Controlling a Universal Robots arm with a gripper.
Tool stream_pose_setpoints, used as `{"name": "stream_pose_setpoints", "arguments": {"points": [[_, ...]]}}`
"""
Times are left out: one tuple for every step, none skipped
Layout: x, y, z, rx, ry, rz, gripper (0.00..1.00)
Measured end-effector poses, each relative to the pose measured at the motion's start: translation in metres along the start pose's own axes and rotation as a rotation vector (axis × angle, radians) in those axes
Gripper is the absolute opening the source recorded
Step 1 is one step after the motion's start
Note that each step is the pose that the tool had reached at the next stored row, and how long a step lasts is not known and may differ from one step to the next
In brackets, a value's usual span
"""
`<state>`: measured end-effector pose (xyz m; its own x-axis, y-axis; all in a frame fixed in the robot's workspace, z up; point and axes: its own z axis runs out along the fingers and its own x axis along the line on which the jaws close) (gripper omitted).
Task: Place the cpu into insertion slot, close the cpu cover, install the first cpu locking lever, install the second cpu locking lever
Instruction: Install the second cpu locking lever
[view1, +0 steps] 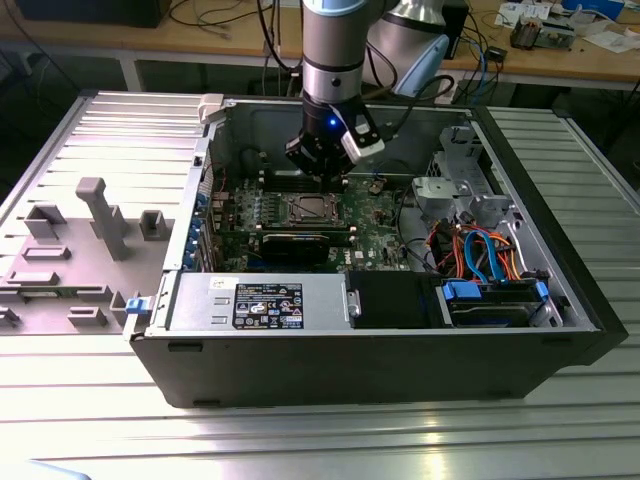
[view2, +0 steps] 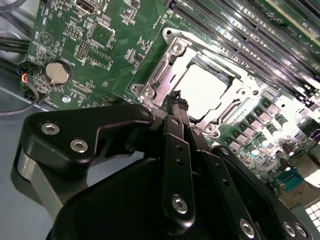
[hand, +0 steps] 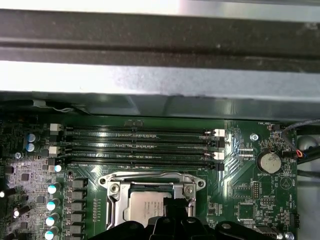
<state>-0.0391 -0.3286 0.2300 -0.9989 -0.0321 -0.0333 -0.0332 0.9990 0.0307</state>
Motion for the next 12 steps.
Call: {"name": "stream_pose_setpoints", "arguments": {"points": [[0.0000,-0.0007,0.0000,-0.0001,-0.0001,0.000,0.11],[0.0001,-0.0016,0.0000,0.0000,0.0000,0.000,0.11],[0.0001,-0.0026,-0.0001,0.0000,0.0000,0.000,0.11],[0.0001,-0.0032,-0.0001,0.0000,0.0000,0.000,0.11],[0.0001,-0.0040,-0.0001,0.0000,0.0000,0.000,0.11],[0.0002,-0.0051,-0.0001,-0.0001,-0.0001,0.000,0.11],[0.0002,-0.0052,-0.0001,-0.0001,-0.0001,0.000,0.11],[0.0002,-0.0052,-0.0001,0.0000,-0.0001,0.000,0.11],[0.0002,-0.0061,-0.0002,0.0000,0.0000,0.000,0.11],[0.0002,-0.0068,-0.0002,0.0000,0.0000,0.000,0.11],[0.0002,-0.0068,-0.0002,-0.0001,0.0000,0.000,0.11],[0.0002,-0.0068,-0.0002,0.0000,0.0000,0.000,0.11]]}}
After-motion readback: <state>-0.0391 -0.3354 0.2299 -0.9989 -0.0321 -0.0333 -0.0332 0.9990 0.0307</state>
